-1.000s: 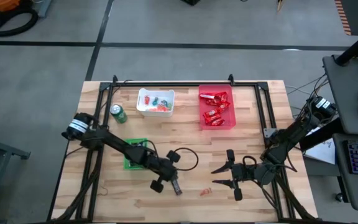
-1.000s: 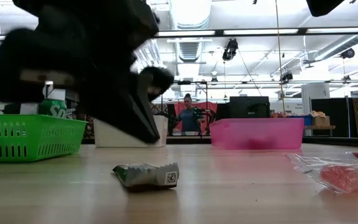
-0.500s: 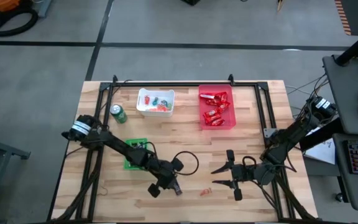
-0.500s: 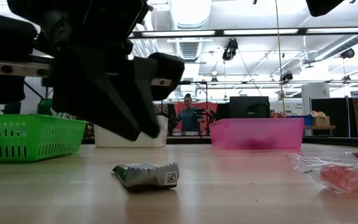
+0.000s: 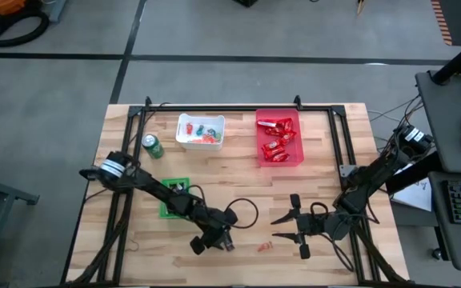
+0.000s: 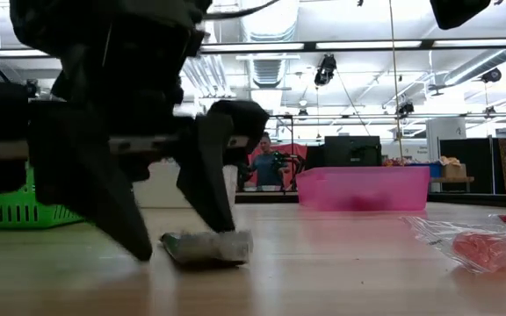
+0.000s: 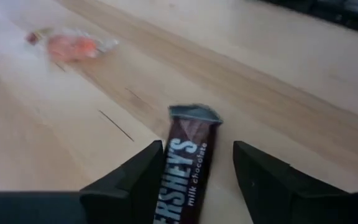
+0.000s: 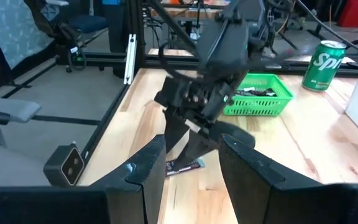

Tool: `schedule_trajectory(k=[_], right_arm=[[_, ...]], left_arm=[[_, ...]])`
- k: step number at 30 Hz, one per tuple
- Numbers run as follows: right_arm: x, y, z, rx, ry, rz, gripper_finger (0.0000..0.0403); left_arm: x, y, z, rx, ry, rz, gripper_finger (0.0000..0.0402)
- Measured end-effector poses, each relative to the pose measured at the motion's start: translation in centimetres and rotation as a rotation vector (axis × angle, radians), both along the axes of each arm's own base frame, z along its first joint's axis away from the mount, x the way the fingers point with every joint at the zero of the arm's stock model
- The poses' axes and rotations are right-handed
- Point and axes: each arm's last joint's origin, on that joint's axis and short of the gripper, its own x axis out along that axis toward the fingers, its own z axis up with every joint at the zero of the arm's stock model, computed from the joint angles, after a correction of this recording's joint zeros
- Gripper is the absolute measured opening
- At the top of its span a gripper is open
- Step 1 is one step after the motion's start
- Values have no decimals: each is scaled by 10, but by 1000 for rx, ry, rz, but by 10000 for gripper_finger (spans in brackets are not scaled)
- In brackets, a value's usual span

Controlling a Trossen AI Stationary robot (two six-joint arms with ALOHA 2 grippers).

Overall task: Organize candy in baskets
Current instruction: Put the brown chocolate into the green basket

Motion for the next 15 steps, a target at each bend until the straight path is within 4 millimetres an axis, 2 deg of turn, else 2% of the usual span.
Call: schedule_trajectory(k=[10,15], right_arm=[[0,0,1,-12,-4,2,141],[0,0,1,-12,-5,2,141]], left_arm=[[8,7,-17,-51,15,4,168],[7,9,-25,-34,25,-9,116]])
